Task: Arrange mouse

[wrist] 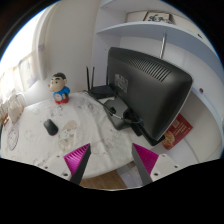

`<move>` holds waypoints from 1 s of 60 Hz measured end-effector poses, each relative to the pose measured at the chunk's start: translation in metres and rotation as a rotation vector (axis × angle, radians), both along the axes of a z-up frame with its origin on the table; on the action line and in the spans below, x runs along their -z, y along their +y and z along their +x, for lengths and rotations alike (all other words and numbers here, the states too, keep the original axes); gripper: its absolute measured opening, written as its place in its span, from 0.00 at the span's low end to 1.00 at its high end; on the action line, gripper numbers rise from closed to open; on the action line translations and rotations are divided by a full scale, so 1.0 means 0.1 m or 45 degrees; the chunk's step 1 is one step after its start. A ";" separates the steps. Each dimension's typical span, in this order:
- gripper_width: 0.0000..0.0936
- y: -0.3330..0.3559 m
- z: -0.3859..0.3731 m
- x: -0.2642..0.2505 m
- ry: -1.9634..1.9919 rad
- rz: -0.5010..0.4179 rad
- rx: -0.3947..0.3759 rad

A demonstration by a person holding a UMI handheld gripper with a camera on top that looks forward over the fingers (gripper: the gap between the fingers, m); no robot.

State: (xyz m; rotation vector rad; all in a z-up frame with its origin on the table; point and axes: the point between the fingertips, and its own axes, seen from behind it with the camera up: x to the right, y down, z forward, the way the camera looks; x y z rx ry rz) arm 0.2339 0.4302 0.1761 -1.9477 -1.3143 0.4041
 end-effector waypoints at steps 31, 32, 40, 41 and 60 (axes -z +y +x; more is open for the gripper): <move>0.92 -1.70 -0.69 0.34 -0.007 -0.100 -0.453; 0.91 -1.75 -0.71 0.35 -0.002 -0.108 -0.461; 0.91 -2.01 -0.90 0.43 0.044 -0.118 -0.514; 0.92 -2.02 -0.94 0.44 0.054 -0.114 -0.518; 0.91 -2.18 -1.78 1.06 0.197 -0.096 -0.552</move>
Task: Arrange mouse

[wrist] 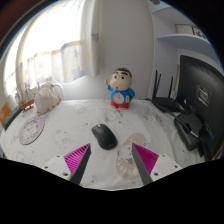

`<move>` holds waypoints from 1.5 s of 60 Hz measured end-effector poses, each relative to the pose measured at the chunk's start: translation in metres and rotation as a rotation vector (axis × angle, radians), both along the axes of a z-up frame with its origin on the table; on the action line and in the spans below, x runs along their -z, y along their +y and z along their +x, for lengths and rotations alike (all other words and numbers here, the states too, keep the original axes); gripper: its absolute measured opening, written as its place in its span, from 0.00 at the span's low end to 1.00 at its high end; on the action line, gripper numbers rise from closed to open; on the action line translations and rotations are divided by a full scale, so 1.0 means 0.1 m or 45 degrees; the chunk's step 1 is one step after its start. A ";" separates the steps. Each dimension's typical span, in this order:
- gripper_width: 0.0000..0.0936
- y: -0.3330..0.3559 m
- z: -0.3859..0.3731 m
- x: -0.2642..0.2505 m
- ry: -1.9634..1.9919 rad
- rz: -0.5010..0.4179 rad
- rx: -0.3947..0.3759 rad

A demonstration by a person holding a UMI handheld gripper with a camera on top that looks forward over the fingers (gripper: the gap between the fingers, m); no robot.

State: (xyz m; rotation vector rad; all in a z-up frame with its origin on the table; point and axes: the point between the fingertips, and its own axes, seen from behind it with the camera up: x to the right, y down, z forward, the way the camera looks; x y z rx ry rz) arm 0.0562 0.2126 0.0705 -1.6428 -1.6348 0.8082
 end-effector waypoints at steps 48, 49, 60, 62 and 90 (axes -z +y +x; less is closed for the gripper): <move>0.54 -0.10 -1.55 0.83 -0.042 0.081 -0.031; 0.53 -0.10 -1.55 0.83 -0.044 0.101 -0.032; 0.48 -0.40 -1.53 0.34 -0.057 0.082 -0.011; 0.48 -0.55 -1.51 0.12 -0.040 0.058 -0.011; 0.48 -4.08 -1.20 0.30 -0.096 -0.174 -0.286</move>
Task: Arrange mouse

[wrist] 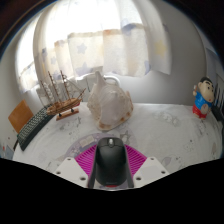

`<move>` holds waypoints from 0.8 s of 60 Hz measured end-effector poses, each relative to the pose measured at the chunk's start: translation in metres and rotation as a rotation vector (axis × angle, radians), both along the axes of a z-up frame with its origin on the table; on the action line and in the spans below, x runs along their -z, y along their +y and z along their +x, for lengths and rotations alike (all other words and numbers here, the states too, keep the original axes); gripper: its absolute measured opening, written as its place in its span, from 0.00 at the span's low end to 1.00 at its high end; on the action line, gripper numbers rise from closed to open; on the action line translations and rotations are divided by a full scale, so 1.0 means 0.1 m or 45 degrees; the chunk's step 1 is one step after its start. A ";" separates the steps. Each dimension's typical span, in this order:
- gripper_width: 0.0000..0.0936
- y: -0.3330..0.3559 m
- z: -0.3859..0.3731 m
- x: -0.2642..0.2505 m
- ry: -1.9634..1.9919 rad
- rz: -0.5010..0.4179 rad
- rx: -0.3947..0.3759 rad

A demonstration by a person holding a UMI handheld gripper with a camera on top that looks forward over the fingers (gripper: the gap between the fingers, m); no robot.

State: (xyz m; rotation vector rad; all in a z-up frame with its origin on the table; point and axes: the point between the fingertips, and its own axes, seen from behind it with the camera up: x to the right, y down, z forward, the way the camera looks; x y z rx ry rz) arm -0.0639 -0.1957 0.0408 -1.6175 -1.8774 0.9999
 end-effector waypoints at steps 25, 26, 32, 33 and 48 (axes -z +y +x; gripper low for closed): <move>0.91 0.31 0.30 -0.50 -0.088 0.136 -0.015; 0.91 0.38 0.34 -0.61 -0.086 0.134 -0.022; 0.91 0.92 0.57 -1.16 -0.101 0.128 -0.017; 0.91 1.02 0.60 -1.25 -0.101 0.133 -0.003; 0.91 2.46 1.24 -1.90 -0.069 0.148 0.212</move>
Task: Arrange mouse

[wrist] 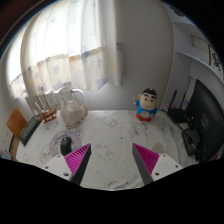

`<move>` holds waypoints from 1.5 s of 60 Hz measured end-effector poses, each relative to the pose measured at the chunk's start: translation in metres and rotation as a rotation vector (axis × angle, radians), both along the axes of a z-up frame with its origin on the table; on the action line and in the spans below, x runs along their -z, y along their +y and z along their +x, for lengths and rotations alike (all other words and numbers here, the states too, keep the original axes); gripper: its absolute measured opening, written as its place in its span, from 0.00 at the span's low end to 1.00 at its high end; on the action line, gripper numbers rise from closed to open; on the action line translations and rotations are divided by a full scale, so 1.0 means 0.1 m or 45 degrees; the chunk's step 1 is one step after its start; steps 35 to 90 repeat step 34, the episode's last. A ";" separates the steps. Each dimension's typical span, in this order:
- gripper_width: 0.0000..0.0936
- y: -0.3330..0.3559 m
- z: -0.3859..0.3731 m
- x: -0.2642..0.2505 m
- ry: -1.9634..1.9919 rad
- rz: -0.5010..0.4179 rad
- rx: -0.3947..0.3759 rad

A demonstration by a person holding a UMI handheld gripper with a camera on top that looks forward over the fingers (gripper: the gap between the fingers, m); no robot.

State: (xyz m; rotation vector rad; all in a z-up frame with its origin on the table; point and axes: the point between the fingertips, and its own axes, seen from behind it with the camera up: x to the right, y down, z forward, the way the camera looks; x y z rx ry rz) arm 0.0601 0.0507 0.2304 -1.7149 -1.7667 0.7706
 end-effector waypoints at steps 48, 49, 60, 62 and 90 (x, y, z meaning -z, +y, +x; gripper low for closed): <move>0.92 1.27 1.15 0.06 -0.007 -0.004 0.046; 0.92 1.27 1.15 0.06 -0.007 -0.004 0.046; 0.92 1.27 1.15 0.06 -0.007 -0.004 0.046; 0.92 1.27 1.15 0.06 -0.007 -0.004 0.046; 0.92 1.27 1.15 0.06 -0.007 -0.004 0.046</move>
